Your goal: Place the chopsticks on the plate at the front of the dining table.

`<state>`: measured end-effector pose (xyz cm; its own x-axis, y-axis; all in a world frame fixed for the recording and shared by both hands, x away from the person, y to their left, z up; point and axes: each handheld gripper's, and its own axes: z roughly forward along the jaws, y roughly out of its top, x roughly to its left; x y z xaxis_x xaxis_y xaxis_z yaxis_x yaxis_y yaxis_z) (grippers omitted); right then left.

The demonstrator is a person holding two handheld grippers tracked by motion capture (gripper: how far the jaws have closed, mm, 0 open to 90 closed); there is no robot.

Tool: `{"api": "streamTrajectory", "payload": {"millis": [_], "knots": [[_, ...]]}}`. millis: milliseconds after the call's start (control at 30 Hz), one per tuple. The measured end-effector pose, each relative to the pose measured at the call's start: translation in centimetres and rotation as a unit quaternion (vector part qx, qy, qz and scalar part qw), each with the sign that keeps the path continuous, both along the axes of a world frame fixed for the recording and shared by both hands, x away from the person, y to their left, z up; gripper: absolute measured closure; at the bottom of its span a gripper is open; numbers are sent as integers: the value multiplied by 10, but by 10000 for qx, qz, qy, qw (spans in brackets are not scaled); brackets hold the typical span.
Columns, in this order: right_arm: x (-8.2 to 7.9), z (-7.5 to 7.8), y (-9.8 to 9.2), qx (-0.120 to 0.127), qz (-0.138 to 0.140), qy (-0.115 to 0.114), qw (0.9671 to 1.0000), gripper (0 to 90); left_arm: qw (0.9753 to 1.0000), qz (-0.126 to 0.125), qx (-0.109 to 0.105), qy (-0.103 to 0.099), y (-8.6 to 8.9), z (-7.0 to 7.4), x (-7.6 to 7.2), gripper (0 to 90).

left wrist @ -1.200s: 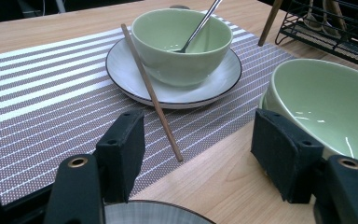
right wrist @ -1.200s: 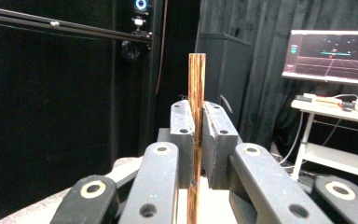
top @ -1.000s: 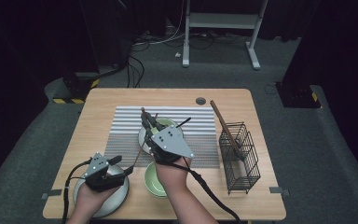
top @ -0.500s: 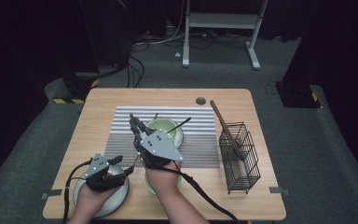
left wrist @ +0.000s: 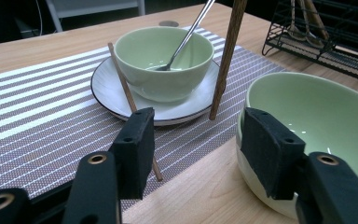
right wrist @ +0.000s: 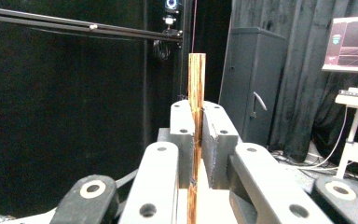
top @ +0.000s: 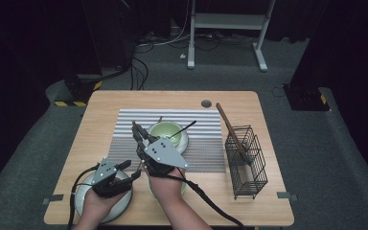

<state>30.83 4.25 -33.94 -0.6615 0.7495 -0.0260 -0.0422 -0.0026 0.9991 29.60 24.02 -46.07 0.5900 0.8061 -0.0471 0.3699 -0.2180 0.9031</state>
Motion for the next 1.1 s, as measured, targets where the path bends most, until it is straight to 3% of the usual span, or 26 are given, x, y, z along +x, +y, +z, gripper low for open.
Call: {"api": "streamTrajectory", "payload": {"millis": [267, 400, 767, 1100], "knots": [[0, 0, 1, 35, 64, 40, 10000, 833, 9998, 66, -161, -74, 1, 1, 3, 515], [-1, 0, 2, 30, 77, 34, 10000, 833, 9997, -57, -158, -171, -1, 0, 5, 572], [-1, 0, 4, 126, 162, 85, 9998, 833, 9997, -104, -71, -206, -10, 3, 11, 585], [-4, -1, 4, 126, 186, 100, 9997, 833, 9996, -74, -25, -288, -18, -1, 10, 737]]}}
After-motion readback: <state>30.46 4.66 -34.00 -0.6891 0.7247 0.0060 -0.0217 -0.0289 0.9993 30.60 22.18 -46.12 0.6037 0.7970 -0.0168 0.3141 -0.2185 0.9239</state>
